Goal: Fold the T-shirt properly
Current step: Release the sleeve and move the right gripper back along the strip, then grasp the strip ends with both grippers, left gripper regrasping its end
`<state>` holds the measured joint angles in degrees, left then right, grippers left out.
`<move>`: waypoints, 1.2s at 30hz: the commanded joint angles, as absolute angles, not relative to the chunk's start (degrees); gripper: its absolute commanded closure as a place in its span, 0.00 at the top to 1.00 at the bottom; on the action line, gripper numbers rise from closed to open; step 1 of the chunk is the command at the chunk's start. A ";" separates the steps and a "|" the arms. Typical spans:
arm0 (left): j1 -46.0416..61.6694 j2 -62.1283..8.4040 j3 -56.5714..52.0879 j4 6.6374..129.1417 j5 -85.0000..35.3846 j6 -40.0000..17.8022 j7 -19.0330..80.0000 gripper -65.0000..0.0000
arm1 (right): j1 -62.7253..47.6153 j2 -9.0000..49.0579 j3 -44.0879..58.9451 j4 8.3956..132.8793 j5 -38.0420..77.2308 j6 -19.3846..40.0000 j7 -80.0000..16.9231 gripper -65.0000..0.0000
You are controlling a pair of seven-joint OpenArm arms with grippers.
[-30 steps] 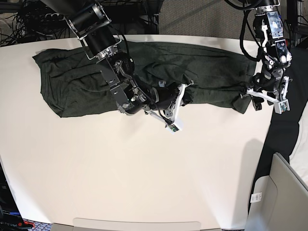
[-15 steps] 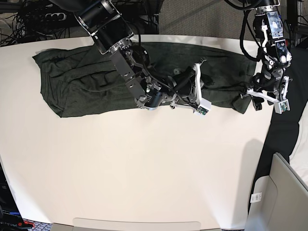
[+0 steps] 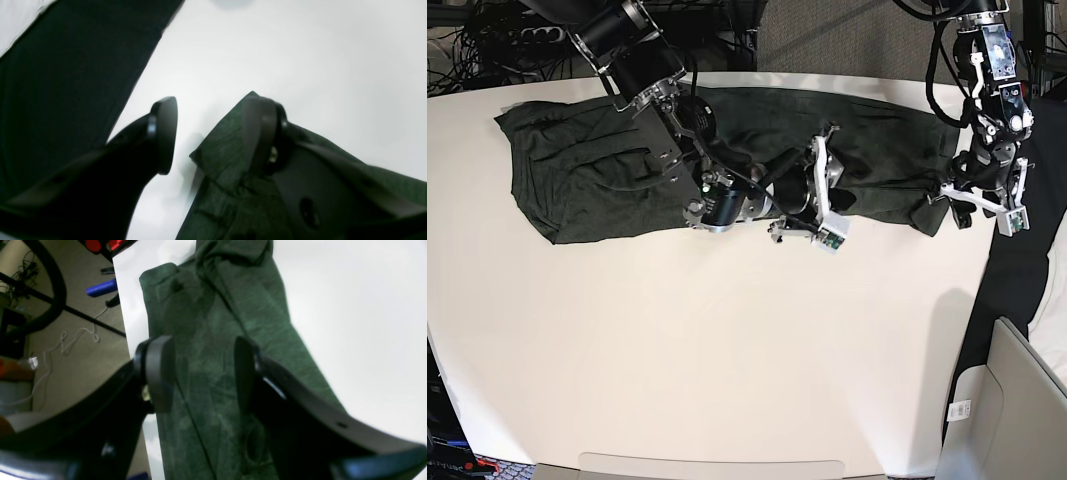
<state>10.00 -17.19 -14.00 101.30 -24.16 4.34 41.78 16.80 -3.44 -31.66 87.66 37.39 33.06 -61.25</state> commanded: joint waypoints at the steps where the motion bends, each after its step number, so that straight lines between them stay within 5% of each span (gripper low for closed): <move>1: 9.80 -18.33 -14.46 102.46 -24.13 4.26 40.48 0.47 | 17.27 -3.91 -29.58 89.10 38.20 33.27 -58.51 0.41; 14: 12.35 -22.64 -13.76 99.82 -24.13 3.21 51.56 0.59 | 10.42 4.97 -21.76 97.10 38.11 33.27 -55.69 0.38; 21: 9.98 -27.12 -13.93 97.36 -24.22 -9.01 56.48 0.62 | 7.60 7.08 -20.53 99.82 38.11 33.27 -55.69 0.38; 36: 9.89 -27.03 -13.76 94.29 -24.40 -9.19 56.13 0.62 | 6.46 9.19 -19.03 101.32 38.29 33.27 -55.69 0.38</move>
<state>10.39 -26.04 -13.50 93.45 -24.40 -9.06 56.99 5.56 9.30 -19.20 100.01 37.34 32.86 -57.12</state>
